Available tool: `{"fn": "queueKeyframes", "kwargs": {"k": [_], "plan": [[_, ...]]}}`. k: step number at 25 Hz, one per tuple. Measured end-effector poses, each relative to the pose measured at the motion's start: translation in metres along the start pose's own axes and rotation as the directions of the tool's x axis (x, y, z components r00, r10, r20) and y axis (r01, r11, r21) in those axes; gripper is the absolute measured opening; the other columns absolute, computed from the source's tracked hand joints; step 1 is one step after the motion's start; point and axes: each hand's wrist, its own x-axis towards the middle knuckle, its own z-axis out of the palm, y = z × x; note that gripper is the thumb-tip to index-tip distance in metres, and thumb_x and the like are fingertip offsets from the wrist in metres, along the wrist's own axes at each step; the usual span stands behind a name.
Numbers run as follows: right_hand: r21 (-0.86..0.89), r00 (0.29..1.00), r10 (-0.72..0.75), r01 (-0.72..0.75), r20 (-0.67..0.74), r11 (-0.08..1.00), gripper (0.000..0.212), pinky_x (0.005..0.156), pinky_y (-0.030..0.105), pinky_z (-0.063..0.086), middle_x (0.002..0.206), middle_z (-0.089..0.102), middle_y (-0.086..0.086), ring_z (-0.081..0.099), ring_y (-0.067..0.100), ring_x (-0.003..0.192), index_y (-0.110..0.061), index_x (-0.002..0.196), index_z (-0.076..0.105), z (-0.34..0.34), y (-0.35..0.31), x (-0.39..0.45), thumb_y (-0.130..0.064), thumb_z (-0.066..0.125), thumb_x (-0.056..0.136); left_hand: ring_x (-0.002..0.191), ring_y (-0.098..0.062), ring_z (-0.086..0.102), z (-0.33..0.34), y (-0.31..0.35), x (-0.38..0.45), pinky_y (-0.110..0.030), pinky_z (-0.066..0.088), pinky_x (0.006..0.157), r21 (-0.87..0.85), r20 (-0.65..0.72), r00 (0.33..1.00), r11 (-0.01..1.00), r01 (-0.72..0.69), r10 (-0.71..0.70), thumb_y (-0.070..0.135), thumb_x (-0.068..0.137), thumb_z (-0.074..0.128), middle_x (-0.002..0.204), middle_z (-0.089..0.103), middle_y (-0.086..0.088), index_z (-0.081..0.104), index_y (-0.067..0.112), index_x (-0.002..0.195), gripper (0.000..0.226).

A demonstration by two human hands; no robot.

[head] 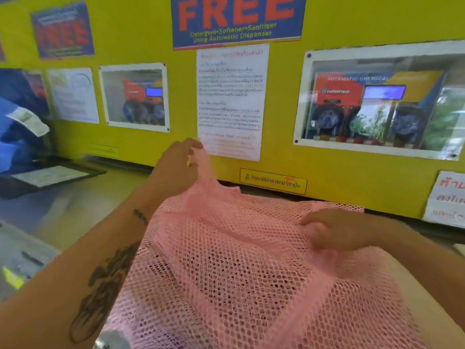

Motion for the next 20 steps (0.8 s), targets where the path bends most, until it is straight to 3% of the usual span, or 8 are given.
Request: {"fn": "queueKeyframes", "kwargs": {"k": [3,5,7,10,13,15,18,20], "plan": [[-0.020,0.983,-0.101,0.099,-0.154,0.995,0.049,0.101,0.029,0.038,0.147,0.045,0.000,0.045,0.018,0.129,-0.024,0.140,0.047,-0.040,-0.050,0.023,-0.032,0.057,0.093,0.101,-0.027,0.061,-0.017,-0.034,-0.015,-0.039,0.049,0.080,0.249,0.255,0.928,0.946,0.208,-0.271,0.036,0.087,0.059,0.124,0.058,-0.009,0.048,0.022,0.132,0.048],[-0.041,0.959,-0.162,0.157,-0.233,0.987,0.042,0.094,0.030,0.042,0.138,0.052,0.001,0.050,0.020,0.119,-0.023,0.135,0.052,-0.053,-0.088,0.062,-0.027,0.054,0.093,0.094,-0.023,0.061,-0.026,-0.045,-0.032,-0.031,0.046,0.075,0.444,0.389,0.854,0.882,0.156,-0.347,0.045,0.087,0.056,0.111,0.064,-0.009,0.065,0.018,0.102,0.033],[-0.056,0.944,-0.187,0.178,-0.273,0.982,0.039,0.089,0.035,0.048,0.131,0.057,0.003,0.054,0.023,0.110,-0.024,0.132,0.054,-0.052,-0.123,0.099,-0.023,0.051,0.093,0.088,-0.020,0.061,-0.027,-0.052,-0.045,-0.030,0.046,0.076,0.472,0.477,0.814,0.878,0.082,-0.332,0.057,0.088,0.051,0.104,0.068,-0.007,0.070,0.015,0.092,0.046],[-0.124,0.945,-0.159,0.128,-0.285,0.984,0.049,0.082,0.037,0.048,0.138,0.054,0.006,0.055,0.027,0.113,-0.029,0.138,0.046,-0.036,-0.160,0.147,-0.015,0.047,0.092,0.092,-0.022,0.064,-0.027,-0.061,-0.060,-0.036,0.051,0.086,0.325,0.572,0.784,0.944,0.054,-0.242,0.064,0.089,0.044,0.101,0.072,-0.004,0.071,0.012,0.094,0.059],[-0.192,0.971,-0.136,0.098,-0.196,0.976,0.052,0.092,0.041,0.048,0.144,0.048,0.002,0.053,0.028,0.121,-0.031,0.139,0.044,-0.021,-0.175,0.181,-0.019,0.044,0.089,0.077,-0.015,0.057,-0.036,-0.066,-0.063,-0.032,0.045,0.068,0.114,0.532,0.834,0.988,0.101,-0.146,0.032,0.089,0.053,0.084,0.062,-0.001,0.057,0.021,0.075,0.018],[-0.314,0.992,-0.102,0.072,-0.080,0.947,0.043,0.095,0.044,0.049,0.136,0.055,0.004,0.054,0.027,0.115,-0.022,0.124,0.056,-0.018,-0.177,0.200,-0.024,0.038,0.085,0.080,-0.017,0.059,-0.051,-0.073,-0.060,-0.034,0.049,0.068,-0.092,0.458,0.879,0.976,0.199,-0.136,0.017,0.083,0.055,0.089,0.063,-0.003,0.057,0.023,0.079,0.008],[-0.274,0.990,-0.058,0.020,-0.131,0.962,0.024,0.081,0.039,0.052,0.110,0.065,0.012,0.060,0.027,0.093,-0.008,0.093,0.060,-0.030,-0.175,0.206,-0.023,0.041,0.091,0.085,-0.027,0.065,-0.084,-0.085,-0.063,-0.037,0.058,0.073,-0.461,0.337,0.924,0.824,0.328,-0.179,-0.002,0.080,0.053,0.089,0.067,-0.007,0.057,0.016,0.083,0.019],[-0.180,0.934,-0.087,0.025,-0.347,0.983,0.023,0.075,0.037,0.050,0.099,0.065,0.009,0.059,0.026,0.085,-0.007,0.093,0.061,-0.041,-0.175,0.207,-0.023,0.044,0.093,0.072,-0.022,0.064,-0.116,-0.093,-0.074,-0.027,0.056,0.060,-0.652,0.339,0.923,0.662,0.369,-0.180,-0.009,0.074,0.056,0.079,0.067,-0.005,0.054,0.013,0.089,0.027]]}}
